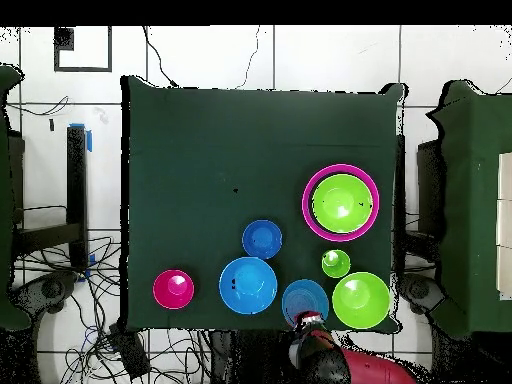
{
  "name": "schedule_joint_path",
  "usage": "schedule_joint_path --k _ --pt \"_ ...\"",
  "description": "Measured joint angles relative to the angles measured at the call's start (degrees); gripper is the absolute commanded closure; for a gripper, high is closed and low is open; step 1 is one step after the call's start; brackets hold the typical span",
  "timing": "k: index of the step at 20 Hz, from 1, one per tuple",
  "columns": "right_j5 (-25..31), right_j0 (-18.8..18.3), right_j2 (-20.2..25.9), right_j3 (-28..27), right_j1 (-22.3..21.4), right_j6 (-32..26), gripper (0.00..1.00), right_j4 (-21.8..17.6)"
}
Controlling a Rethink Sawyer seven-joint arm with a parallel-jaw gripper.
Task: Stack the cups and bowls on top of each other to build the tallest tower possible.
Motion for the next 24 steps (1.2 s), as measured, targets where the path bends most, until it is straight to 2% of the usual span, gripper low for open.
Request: schedule_joint_path --k 5,14,24 --pt "0.0 -0.9 1.1 -0.1 0.4 0.0 1.0 -1.7" --pt "0.3 -0.9 2.2 -0.1 -0.2 0.0 1.0 -1.7" --pt "7.1 0.5 2.0 -2.0 -0.9 0.0 1.0 -2.1"
